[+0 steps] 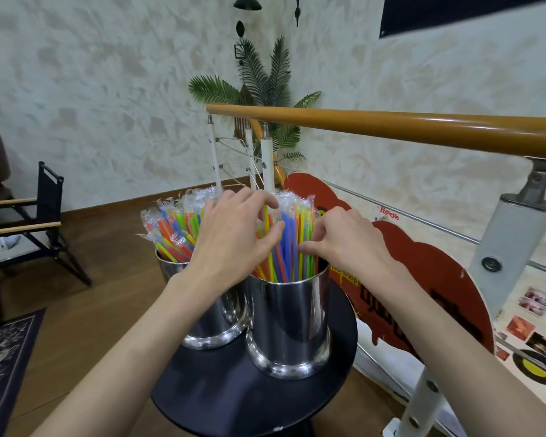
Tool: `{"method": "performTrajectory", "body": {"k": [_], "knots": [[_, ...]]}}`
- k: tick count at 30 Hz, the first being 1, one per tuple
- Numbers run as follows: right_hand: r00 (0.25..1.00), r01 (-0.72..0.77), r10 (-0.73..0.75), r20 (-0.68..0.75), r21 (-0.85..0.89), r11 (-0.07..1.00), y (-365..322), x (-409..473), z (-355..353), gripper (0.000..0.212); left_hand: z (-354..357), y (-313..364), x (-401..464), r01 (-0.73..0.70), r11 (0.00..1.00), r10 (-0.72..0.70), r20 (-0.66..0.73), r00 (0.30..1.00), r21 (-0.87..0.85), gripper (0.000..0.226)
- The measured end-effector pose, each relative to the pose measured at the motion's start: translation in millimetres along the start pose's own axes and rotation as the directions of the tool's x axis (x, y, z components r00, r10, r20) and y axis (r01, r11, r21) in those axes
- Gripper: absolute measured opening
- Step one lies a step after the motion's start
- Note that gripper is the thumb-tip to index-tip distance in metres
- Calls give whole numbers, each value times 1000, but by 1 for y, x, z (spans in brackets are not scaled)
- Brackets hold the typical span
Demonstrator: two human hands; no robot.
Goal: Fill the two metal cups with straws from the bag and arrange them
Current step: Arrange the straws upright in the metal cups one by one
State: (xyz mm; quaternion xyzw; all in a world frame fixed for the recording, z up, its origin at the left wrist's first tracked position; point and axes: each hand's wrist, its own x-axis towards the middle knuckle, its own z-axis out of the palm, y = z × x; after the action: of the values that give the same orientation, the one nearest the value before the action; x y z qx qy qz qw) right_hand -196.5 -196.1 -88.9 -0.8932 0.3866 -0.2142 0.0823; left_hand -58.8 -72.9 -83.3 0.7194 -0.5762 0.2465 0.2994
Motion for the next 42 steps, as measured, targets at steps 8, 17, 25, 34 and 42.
{"method": "performTrajectory", "body": {"k": [8,17,25,34,42], "knots": [[997,69,-78,18,285,956,5,3,-16,25,-3,-1,-1,2,998,-3,22,1000,65,43],[999,40,-39,-10,345,938,10,5,-20,16,10,3,0,5,988,0,-32,999,154,57],[999,26,-21,-25,257,966,5,8,-5,21,30,14,12,62,971,-68,18,998,231,64],[996,23,-7,-86,182,983,-2,9,8,32,25,9,11,131,991,-128,91,988,-30,54],[999,30,-17,-49,262,965,-2,8,4,25,26,6,9,143,972,-129,85,988,-186,47]]}}
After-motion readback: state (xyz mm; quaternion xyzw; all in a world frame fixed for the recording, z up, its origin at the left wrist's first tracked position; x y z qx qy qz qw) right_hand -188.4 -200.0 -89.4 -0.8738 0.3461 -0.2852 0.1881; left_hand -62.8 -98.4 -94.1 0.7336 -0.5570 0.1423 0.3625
